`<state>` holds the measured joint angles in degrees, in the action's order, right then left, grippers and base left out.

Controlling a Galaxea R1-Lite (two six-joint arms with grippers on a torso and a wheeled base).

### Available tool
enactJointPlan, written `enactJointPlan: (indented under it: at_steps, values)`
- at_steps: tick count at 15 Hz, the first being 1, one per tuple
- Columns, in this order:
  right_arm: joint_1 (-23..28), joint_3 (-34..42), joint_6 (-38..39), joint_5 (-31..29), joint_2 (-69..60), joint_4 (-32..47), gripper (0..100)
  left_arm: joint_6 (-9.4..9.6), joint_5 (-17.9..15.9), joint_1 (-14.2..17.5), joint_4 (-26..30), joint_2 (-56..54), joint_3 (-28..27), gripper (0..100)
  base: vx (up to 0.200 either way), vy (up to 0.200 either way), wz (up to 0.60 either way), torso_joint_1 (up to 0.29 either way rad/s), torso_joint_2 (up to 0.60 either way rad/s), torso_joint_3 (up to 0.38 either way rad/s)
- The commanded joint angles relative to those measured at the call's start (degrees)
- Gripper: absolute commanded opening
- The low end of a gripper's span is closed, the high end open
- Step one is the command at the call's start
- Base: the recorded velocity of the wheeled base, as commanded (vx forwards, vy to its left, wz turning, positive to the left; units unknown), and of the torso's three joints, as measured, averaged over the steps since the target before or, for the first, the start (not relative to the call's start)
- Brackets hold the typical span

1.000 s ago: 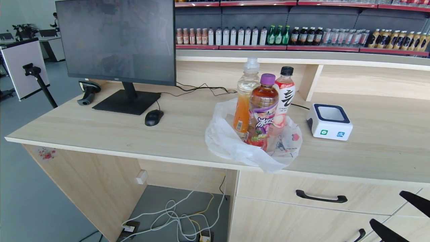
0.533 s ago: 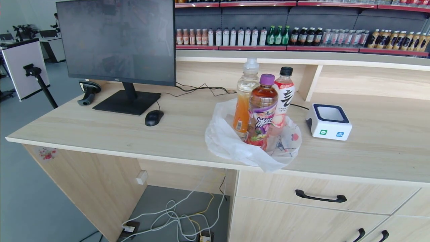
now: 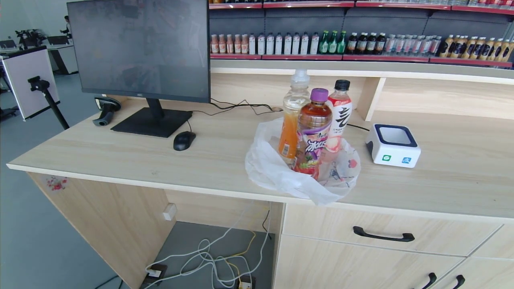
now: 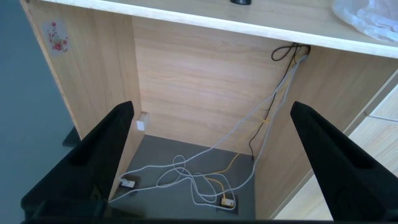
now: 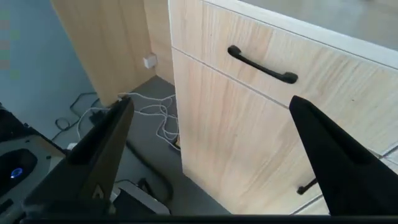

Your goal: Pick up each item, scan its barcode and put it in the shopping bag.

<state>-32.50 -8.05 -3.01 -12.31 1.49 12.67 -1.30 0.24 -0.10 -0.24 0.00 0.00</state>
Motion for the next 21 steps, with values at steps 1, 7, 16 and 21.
enactJointPlan:
  at_steps: [1,7,16,21]
  values:
    - [7.2,2.4,1.2,-2.8,7.7,-3.8,100,-0.01,0.0,0.0,0.0,0.0,0.0,100,0.000,0.000,0.00,0.000,0.00,0.000]
    - [24.5,4.4,0.1,-5.6,17.1,-8.4,100,-0.01,0.0,0.0,0.0,0.0,0.0,100,0.000,0.000,0.00,0.000,0.00,0.000]
    - [34.4,4.8,0.4,6.2,3.6,-8.6,100,0.07,0.0,0.0,0.1,0.0,0.0,100,0.000,0.000,0.00,0.000,0.00,0.000]
    - [31.6,8.0,0.0,13.5,0.4,-12.6,100,-0.01,0.0,0.0,0.1,0.0,0.0,100,0.000,0.000,0.00,0.000,0.00,0.000]
